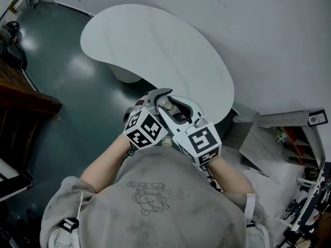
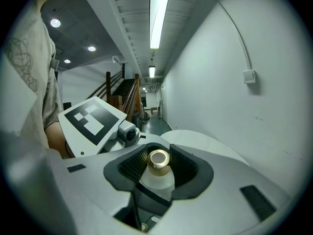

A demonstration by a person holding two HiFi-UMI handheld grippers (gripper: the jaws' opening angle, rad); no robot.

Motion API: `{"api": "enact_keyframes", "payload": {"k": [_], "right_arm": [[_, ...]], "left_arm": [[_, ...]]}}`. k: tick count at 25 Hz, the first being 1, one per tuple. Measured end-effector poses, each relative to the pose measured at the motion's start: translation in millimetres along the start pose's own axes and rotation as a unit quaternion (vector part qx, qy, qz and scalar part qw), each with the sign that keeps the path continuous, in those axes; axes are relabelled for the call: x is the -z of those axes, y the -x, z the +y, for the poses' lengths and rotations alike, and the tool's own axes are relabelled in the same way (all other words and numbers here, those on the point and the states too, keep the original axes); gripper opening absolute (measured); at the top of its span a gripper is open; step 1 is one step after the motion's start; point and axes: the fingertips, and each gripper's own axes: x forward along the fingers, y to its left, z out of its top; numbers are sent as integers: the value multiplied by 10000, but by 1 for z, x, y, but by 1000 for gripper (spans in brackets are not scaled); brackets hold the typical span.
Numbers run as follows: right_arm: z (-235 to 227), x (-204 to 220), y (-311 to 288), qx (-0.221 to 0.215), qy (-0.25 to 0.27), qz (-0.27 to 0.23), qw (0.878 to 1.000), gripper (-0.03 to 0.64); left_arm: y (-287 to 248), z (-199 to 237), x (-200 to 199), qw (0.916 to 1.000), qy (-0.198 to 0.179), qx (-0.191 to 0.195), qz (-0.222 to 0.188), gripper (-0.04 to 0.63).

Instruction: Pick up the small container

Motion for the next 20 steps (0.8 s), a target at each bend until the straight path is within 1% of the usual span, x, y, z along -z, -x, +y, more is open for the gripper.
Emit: {"api": "enact_keyframes", "payload": {"k": [20], "right_arm": [[-9, -6, 2, 68, -4, -85, 9999, 144]], "left_arm": [[-5, 4, -8, 10000, 14, 60, -24, 342]]}}
